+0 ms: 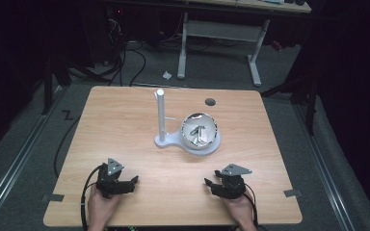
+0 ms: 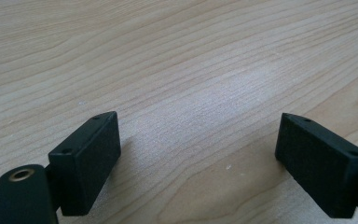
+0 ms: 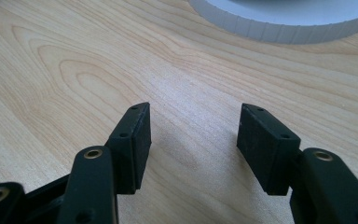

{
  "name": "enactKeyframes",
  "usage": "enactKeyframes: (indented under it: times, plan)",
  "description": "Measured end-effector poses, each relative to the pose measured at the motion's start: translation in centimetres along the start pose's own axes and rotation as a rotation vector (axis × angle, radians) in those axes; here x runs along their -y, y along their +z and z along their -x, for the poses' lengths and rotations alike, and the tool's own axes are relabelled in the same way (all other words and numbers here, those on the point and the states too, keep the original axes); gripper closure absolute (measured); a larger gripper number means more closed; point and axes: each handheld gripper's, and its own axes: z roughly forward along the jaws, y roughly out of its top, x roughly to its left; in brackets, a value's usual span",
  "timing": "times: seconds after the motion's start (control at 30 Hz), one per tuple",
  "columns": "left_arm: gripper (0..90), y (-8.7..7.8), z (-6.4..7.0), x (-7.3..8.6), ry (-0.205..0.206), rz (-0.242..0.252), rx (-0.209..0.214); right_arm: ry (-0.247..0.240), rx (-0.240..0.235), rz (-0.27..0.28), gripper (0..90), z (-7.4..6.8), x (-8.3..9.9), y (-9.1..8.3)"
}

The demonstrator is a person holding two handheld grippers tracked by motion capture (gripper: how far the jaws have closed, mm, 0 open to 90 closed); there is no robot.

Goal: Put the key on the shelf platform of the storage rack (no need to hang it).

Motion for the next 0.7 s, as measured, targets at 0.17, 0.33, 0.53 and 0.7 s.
enactKeyframes:
  times: [0.17, 0.33, 0.53, 0.7]
  plan:
    - [14.4, 0.01, 0.01, 0.01, 0.000, 0.001, -0.001, -0.009, 0.007, -0.009, 44.2, -0.16, -0.02, 0.06]
    - [14.4, 0.00, 0.00, 0.00, 0.000, 0.000, 0.000, -0.063, 0.045, -0.017, 43.5, -0.74, -0.04, 0.21]
    - [14.4, 0.01, 0.01, 0.01, 0.000, 0.002, -0.001, -0.062, 0.045, -0.018, 43.5, -0.73, -0.03, 0.20]
    - [14.5, 0.01, 0.01, 0.01, -0.001, 0.002, -0.001, -0.062, 0.045, -0.018, 43.4, -0.74, -0.03, 0.20]
